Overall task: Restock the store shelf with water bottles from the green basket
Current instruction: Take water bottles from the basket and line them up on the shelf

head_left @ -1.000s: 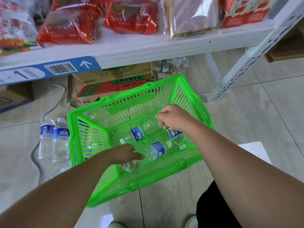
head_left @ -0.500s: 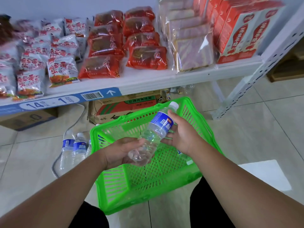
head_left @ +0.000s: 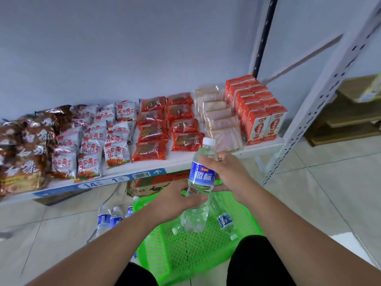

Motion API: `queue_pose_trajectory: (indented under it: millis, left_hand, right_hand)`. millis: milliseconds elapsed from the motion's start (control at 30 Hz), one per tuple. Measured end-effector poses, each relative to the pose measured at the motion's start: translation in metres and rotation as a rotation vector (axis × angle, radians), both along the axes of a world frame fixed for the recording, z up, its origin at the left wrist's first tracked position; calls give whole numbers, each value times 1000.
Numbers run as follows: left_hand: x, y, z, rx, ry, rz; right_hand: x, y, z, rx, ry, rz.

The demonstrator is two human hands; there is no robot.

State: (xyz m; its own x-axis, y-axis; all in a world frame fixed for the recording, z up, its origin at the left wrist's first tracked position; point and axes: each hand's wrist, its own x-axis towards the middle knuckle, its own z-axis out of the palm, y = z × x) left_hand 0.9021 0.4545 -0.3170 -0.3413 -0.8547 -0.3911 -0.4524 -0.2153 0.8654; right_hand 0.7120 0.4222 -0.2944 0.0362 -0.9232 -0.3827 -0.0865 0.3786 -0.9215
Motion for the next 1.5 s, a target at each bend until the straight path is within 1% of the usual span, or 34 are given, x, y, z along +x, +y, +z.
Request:
queue_pose_trajectory:
  millis: [100,200,300,433,500,600,700,800,900,1100,1267,1400,1500]
  left_hand:
    - [-1,3,82,-22,32,-12]
    - [-2,4,171,-47,36,-18]
    - [0,16,251,-102,-12,-16]
    - [10,25,354,-110,-48,12]
    - [14,23,400,-121,-48,-7]
    - [16,29,469,-164,-57,-50]
    - [22,35,515,-246,-74,-112]
    - [29,40,548,-285,-89,-67]
    - [33,38,563,-370,-92,1]
    - [14,22,594,-449,-94,98]
    - [-20,-33,617,-520,-86,191]
    - [-46,-80,611,-502,-181,264]
    - [-61,-113,608,-484,-208,339]
  right_hand:
    - [0,3,82,-22,-11,42]
    - [-3,6,168,-53,-2,26]
    - [1,15,252,-108,28,56]
    - [14,22,364,-188,70,90]
    - [19,23,416,-207,68,96]
    - [24,28,480,-240,68,99]
    - [27,34,531,-267,119,104]
    - [33,38,567,-320,135,114]
    - [41,40,589,-364,116,114]
    - [34,32,631,-464,122,90]
    - [10,-17,657,-515,121,80]
    - [-7,-70,649,-475,130,73]
    - [-14,-111,642,-462,129,76]
